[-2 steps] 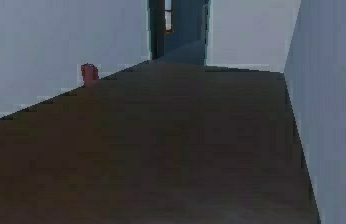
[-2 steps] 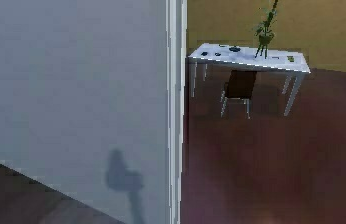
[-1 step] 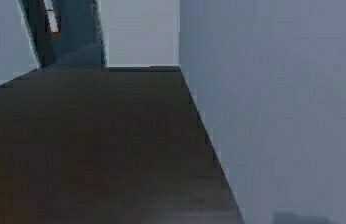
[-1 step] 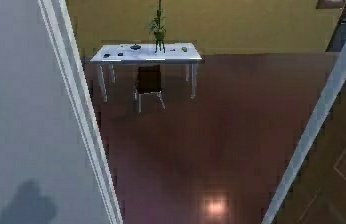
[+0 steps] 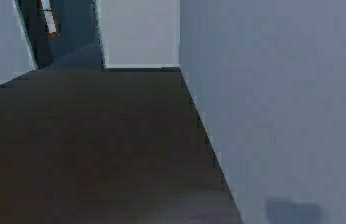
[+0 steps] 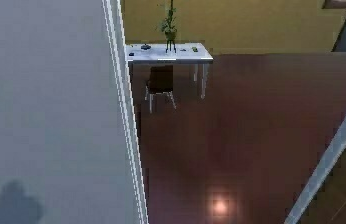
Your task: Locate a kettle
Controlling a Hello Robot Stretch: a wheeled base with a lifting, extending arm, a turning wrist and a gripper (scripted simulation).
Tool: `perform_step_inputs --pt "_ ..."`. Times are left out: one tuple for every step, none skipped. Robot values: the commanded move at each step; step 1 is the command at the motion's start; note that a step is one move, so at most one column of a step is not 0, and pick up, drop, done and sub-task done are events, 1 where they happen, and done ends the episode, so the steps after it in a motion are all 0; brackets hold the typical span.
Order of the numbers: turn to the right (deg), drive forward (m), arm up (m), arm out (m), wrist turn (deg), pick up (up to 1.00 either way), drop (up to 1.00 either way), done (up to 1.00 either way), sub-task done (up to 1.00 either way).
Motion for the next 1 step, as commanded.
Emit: perform_step_inputs --pt "-27.0 0.0 0.0 0.0 0.0 0.0 0.0 0.0 0.0"
